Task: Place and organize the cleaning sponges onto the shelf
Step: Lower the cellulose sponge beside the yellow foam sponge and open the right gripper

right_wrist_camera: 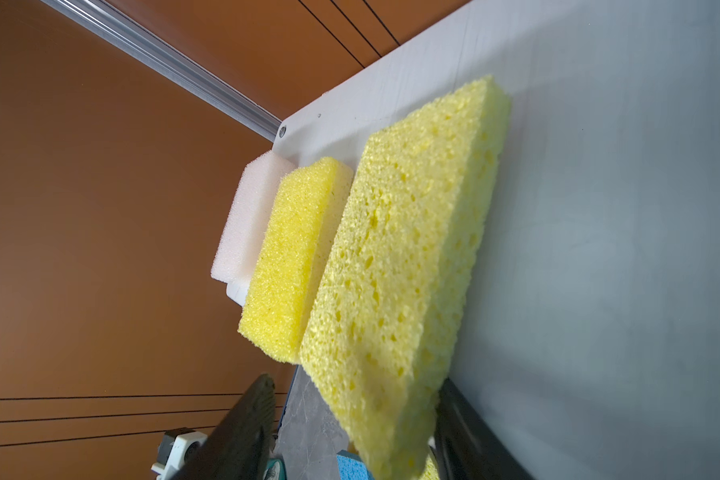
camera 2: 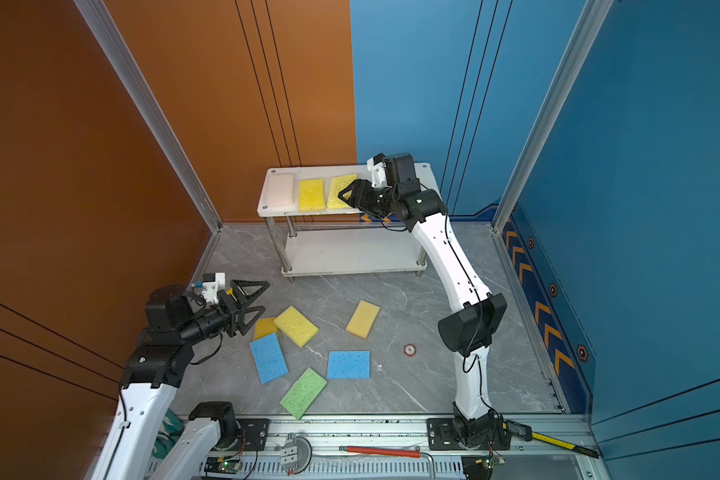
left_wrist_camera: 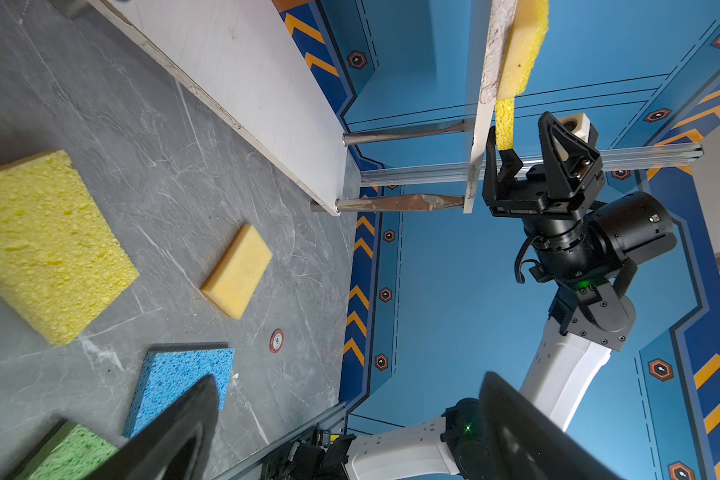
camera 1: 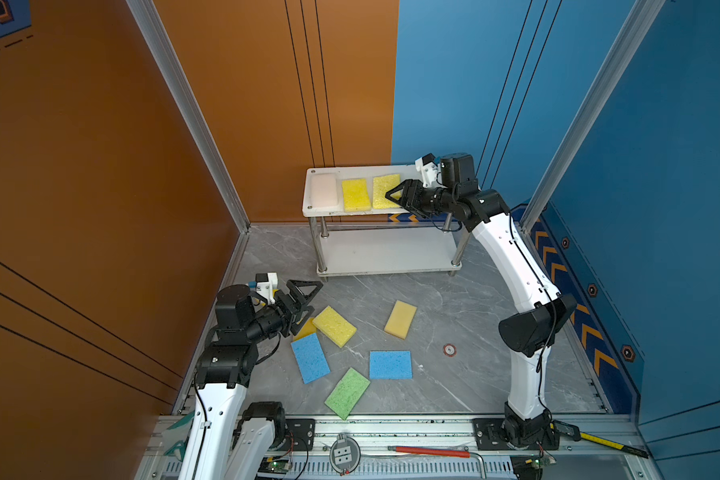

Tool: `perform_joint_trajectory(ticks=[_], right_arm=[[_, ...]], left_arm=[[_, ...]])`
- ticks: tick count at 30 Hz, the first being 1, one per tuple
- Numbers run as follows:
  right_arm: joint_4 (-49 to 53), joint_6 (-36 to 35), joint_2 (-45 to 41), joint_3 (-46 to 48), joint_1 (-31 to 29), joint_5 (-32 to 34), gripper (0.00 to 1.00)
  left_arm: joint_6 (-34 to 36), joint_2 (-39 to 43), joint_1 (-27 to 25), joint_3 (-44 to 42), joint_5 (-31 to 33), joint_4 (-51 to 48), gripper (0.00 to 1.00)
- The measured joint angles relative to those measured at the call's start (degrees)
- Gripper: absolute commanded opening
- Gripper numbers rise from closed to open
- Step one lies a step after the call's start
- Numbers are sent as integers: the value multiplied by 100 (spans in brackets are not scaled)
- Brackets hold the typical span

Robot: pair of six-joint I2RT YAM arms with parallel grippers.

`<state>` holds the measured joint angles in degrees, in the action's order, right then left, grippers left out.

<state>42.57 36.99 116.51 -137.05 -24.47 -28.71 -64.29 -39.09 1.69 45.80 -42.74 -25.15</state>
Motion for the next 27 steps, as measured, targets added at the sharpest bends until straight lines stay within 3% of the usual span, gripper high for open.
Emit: perform_joint_trajectory(ticks=[8, 14, 27], right_arm=[[319, -658, -2, -186, -142, 566, 70], [481, -911, -2, -291, -142, 863, 80], [815, -1110, 13, -538, -142, 997, 81]], left_arm=[[0, 52, 118, 0, -61, 0, 98], [-2, 52, 170, 0, -107, -2, 98], [-2, 79, 275, -2, -205, 0, 98]])
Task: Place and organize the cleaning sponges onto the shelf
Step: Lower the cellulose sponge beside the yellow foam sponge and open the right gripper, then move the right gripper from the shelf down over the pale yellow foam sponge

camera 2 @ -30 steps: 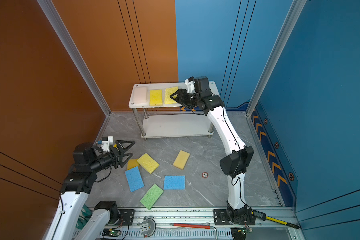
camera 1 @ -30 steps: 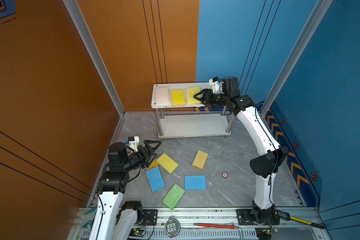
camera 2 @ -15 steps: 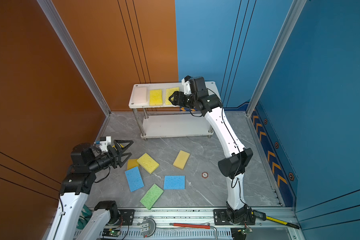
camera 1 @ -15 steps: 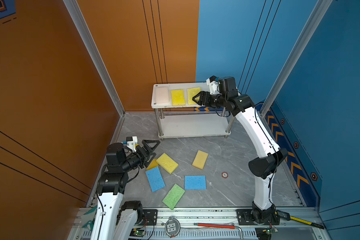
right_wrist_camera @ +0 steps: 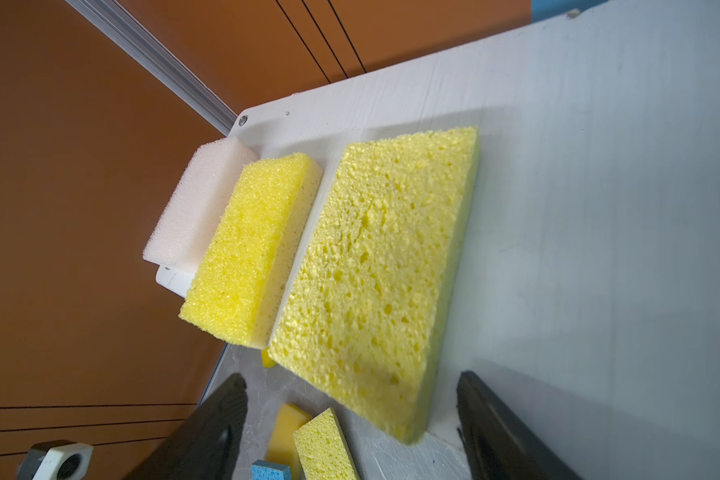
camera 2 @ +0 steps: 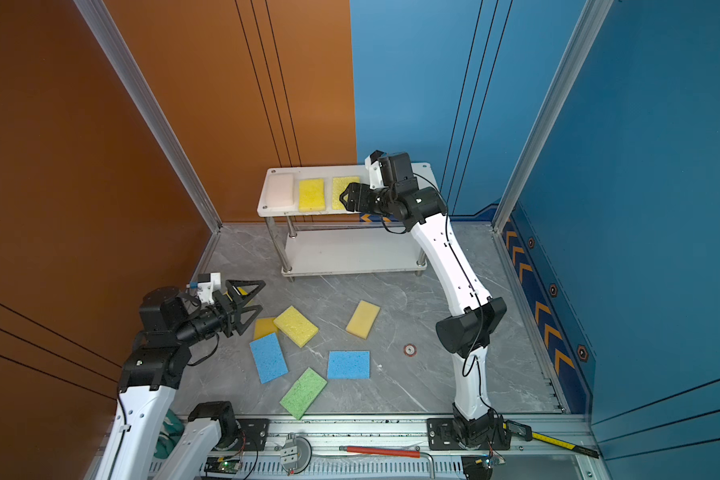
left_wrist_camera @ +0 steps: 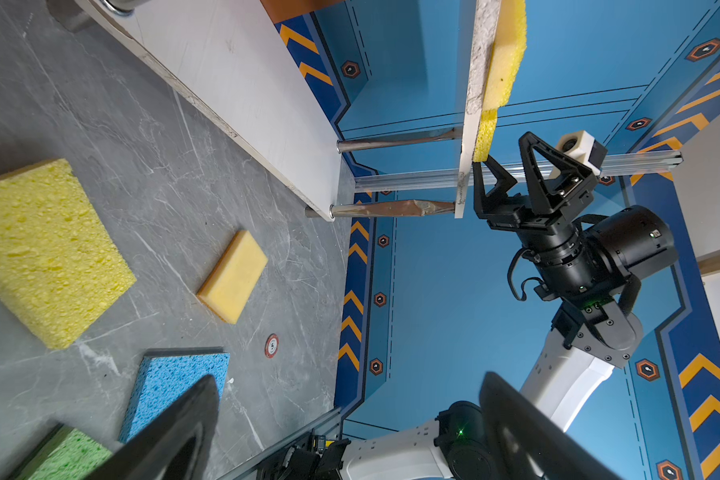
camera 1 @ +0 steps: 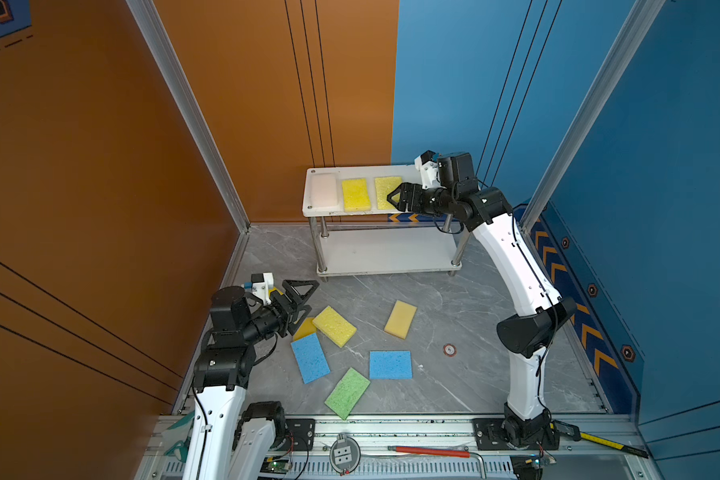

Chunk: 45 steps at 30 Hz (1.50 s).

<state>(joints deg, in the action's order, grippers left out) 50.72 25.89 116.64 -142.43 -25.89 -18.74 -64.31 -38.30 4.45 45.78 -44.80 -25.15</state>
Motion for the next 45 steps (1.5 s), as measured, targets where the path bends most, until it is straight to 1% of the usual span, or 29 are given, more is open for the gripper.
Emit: perform_joint_trajectory(ticks=[7, 9, 11, 15, 18, 20, 25, 29, 35, 40, 45], right_arm=[[208, 2, -96, -358, 2, -7, 81], [258, 9, -278, -295, 4, -42, 81], [271, 50, -623, 2, 7, -90, 81], [269, 114, -1635, 1056, 7, -221, 81], [278, 162, -2533, 2098, 7, -260, 81], [282, 208, -3073, 2800, 24, -267, 82], [282, 337, -3954, 4417, 83, -240, 82], [256, 474, -4339, 5617, -48, -192, 82], [-39, 863, -4937, 7276, -197, -138, 82], [-455, 1233, -5239, 8214, -186, -81, 85], [-885, 1582, -5191, 8931, -52, -94, 85]], left_arm=[[11, -116, 11, 0, -31, 0, 98], [46, -195, 11, 2, -31, 0, 98], [87, -280, 11, 2, -28, -2, 98], [162, -396, -57, 4, -13, 0, 98], [208, -431, -238, 4, 55, 0, 98], [243, -444, -400, 4, 149, 0, 98], [306, -557, -999, 2, 485, 2, 98], [352, -673, -1394, -11, 741, 2, 98], [350, -715, -1622, -245, 970, 4, 98], [345, -654, -1652, -391, 1095, 4, 98], [297, -470, -1652, -605, 1152, 11, 98]])
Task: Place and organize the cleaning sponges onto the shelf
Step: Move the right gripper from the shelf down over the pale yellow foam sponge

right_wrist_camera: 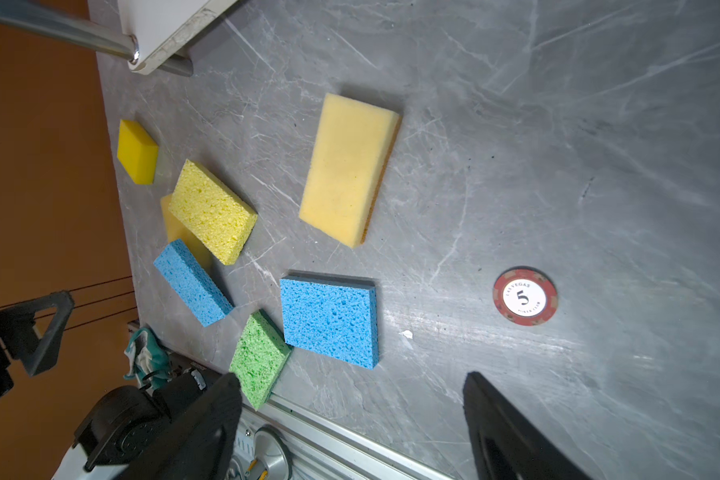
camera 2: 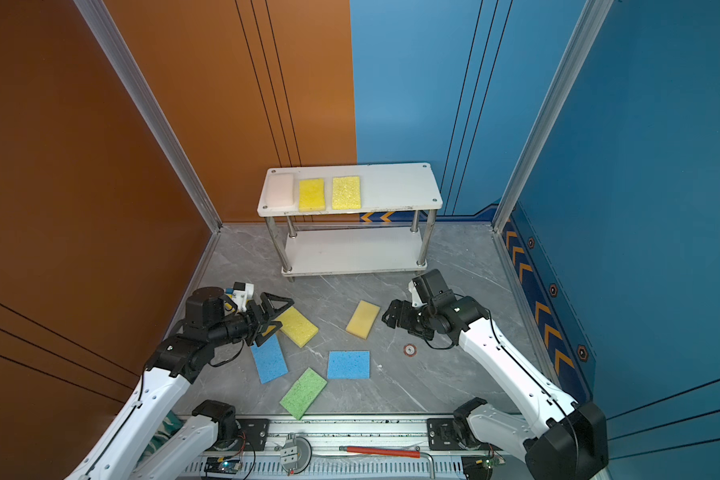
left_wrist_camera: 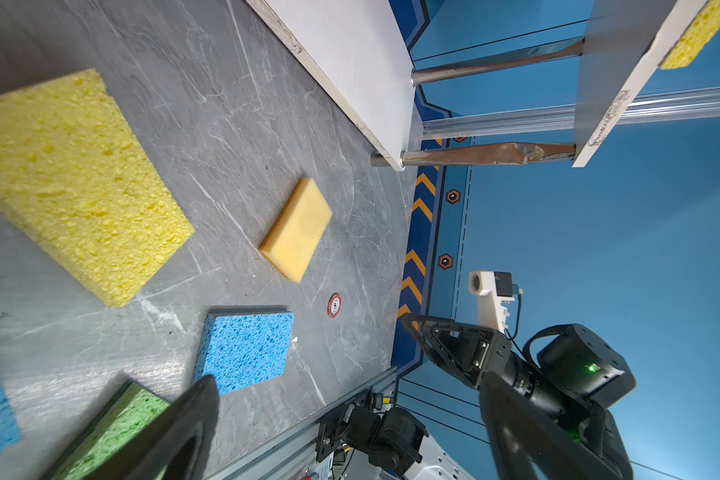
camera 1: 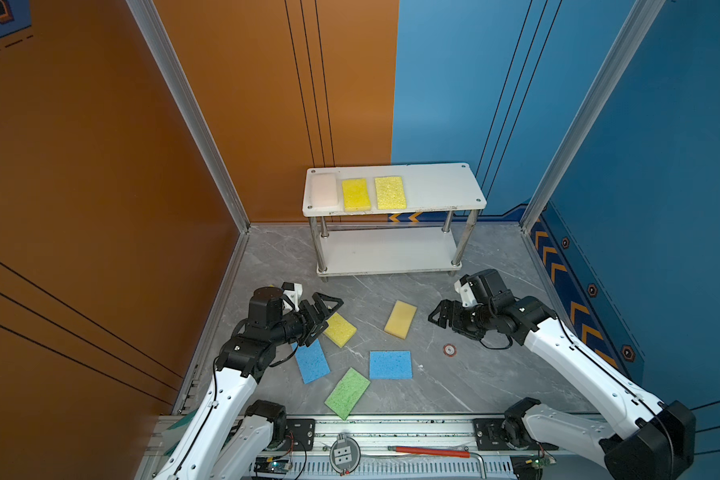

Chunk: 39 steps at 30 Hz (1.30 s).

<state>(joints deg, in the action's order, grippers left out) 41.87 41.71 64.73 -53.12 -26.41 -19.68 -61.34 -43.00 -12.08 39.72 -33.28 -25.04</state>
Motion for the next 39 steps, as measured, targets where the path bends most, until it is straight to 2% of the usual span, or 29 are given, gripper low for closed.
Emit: perform_joint_trajectory(ticks=[9, 17, 24, 33, 39], right_arm=[[-704, 306, 656, 496, 24, -133, 80], [-1353, 527, 1353, 518, -413, -168, 74], [-1679, 647, 2055, 299, -793, -146, 71], [-1880, 710, 2780, -177, -852, -96, 63], [-1952, 723, 3071, -374, -852, -55, 62]], left_arm=[[-210, 317, 0, -389, 31, -9, 98], [-258, 214, 0, -400, 26, -4, 98], [-256, 221, 0, -400, 24, -13, 98], [-254, 511, 190, -400, -17, -225, 98], [-251, 605, 369, -400, -103, -372, 98]])
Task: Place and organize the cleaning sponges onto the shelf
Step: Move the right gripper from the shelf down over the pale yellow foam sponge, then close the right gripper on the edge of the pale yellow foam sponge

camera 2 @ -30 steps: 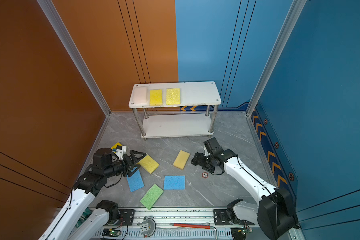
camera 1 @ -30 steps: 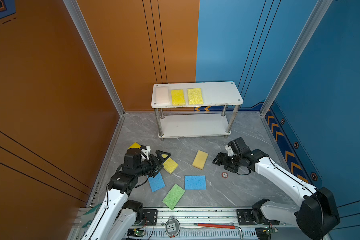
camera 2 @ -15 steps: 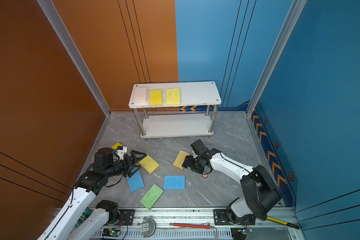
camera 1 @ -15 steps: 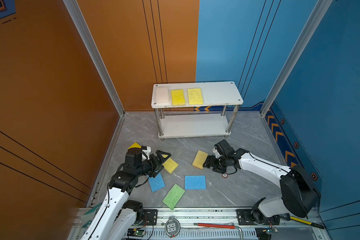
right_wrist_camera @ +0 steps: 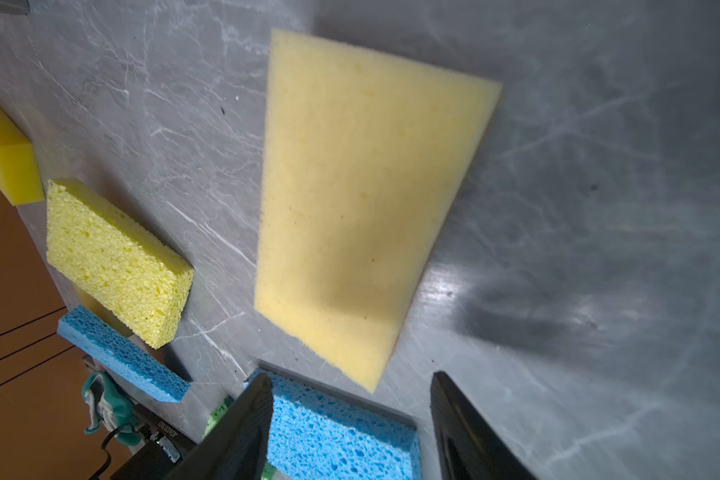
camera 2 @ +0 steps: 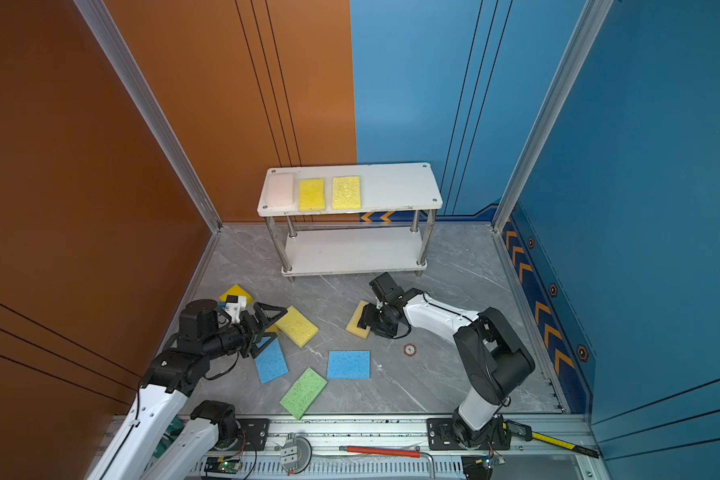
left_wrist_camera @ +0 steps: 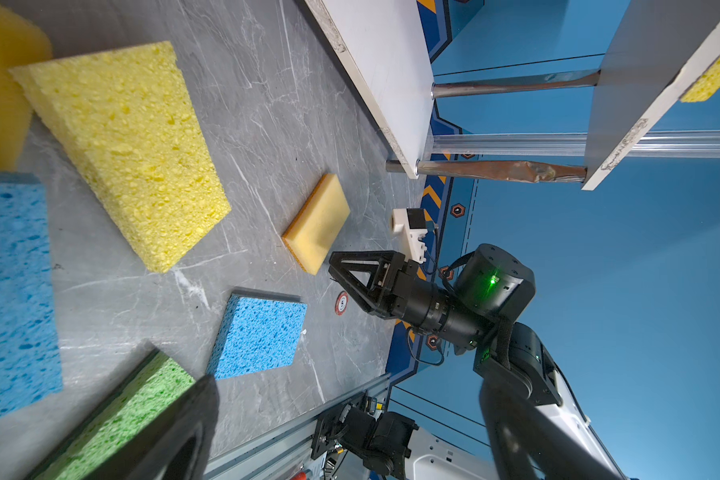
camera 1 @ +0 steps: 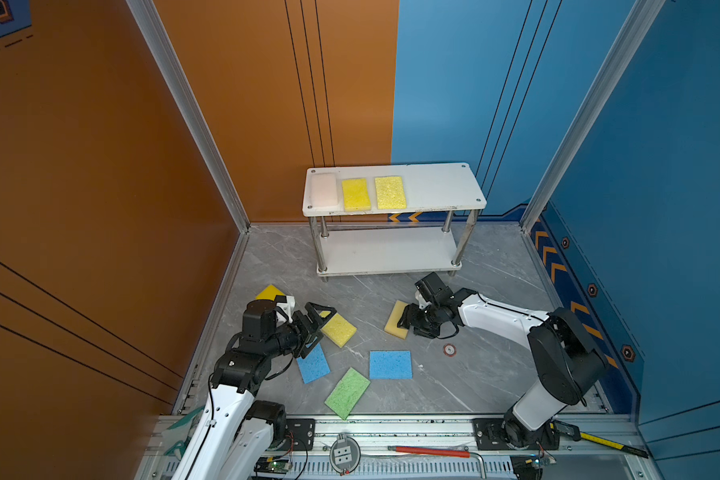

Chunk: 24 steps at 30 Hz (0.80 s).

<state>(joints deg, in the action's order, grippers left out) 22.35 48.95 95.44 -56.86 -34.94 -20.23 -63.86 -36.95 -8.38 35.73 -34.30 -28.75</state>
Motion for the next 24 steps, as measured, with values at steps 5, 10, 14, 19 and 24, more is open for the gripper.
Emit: perform_joint_trajectory(ticks=[5, 10, 14, 19, 24], right_arm=[[-9, 0, 48, -9, 0, 59, 62], [-9, -2, 129, -33, 11, 61, 61], [-17, -2, 273, -129, 11, 61, 61], [-52, -2, 417, -190, 11, 59, 60], [-50, -2, 520, -247, 11, 57, 60]], left_arm=[[0, 4, 74, 0, -55, -46, 98], [2, 4, 96, 0, -85, -74, 98], [2, 11, 136, 0, -109, -90, 98], [4, 52, 210, -7, -186, -131, 98], [90, 52, 313, -7, -275, -227, 98]])
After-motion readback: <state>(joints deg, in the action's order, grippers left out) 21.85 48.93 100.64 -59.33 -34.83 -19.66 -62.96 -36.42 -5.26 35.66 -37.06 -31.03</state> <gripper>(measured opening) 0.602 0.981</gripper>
